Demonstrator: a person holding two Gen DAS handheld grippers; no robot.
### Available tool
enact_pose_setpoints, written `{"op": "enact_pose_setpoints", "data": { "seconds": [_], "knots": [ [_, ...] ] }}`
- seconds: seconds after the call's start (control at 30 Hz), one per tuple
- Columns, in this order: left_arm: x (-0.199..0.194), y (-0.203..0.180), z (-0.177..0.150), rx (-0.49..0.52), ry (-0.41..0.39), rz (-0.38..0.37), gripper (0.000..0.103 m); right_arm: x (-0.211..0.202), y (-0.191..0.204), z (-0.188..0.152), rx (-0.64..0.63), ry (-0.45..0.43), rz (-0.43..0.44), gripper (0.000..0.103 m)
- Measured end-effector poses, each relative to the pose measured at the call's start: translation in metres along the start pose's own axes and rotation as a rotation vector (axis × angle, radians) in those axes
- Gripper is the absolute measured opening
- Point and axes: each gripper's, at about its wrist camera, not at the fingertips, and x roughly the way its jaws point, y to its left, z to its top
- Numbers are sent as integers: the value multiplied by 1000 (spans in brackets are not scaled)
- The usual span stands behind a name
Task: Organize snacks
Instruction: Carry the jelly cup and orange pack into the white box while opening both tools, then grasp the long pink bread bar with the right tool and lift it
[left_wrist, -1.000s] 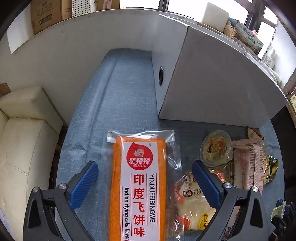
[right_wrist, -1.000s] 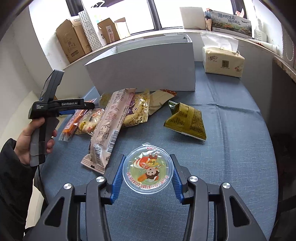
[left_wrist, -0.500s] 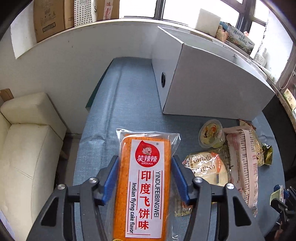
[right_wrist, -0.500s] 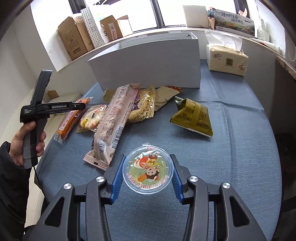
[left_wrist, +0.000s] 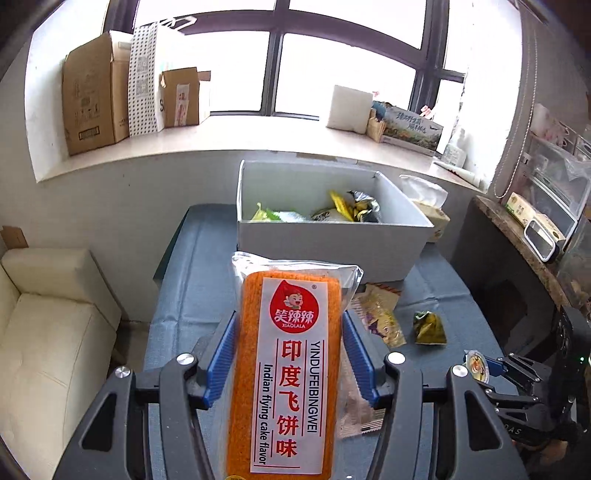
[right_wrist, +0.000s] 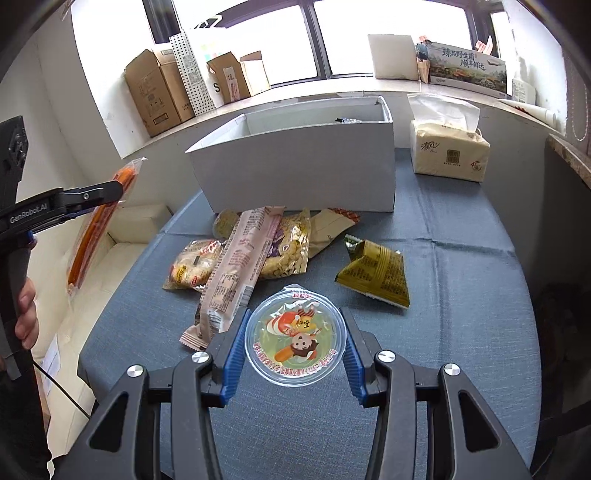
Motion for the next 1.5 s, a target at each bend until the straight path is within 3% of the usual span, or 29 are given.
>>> {"op": "enact_pose_setpoints", "data": {
  "seconds": [0.23,0.33,0.37,0.43,0.57,0.63,0.73,0.8,0.83,0.87,0.9,0.97,1.07,1.3,1.5],
  "knots": [
    [-6,-24,53,45,-65,3,61,-15,-6,49,-18,-76,15,50],
    [8,-29,80,34,-42,-66,61,-11,-8,81,-33,-88,37,50],
    [13,-32,88,47,-51,-58,61,-8,-9,92,-29,-96,49,50],
    [29,-35,105,66,-50,-16,61,1,-13,113,-19,-102,68,50],
    [74,-29,141,45,-47,-10,61,29,-27,162,34,-98,74,50],
    [98,-24,156,24,-33,-43,61,45,-33,188,37,-95,64,50],
    [132,-18,176,1,-21,-9,62,70,-43,222,40,-86,51,50],
    [150,-16,188,10,-35,36,67,83,-51,237,57,-85,51,50],
    [159,-15,190,9,-29,36,80,90,-54,242,74,-74,51,51],
    [168,-13,191,10,-11,32,89,97,-58,245,92,-57,55,53],
    [176,-12,190,16,6,31,100,104,-62,248,108,-29,67,74],
    [182,-12,184,32,14,56,103,110,-68,248,151,-9,66,103],
    [183,-12,173,46,28,48,103,103,-75,242,184,-79,72,103],
    [178,-11,159,33,49,37,103,92,-72,231,152,-94,63,103],
    [138,-18,144,79,11,28,103,54,-60,209,113,-146,111,103]
  ]
}}
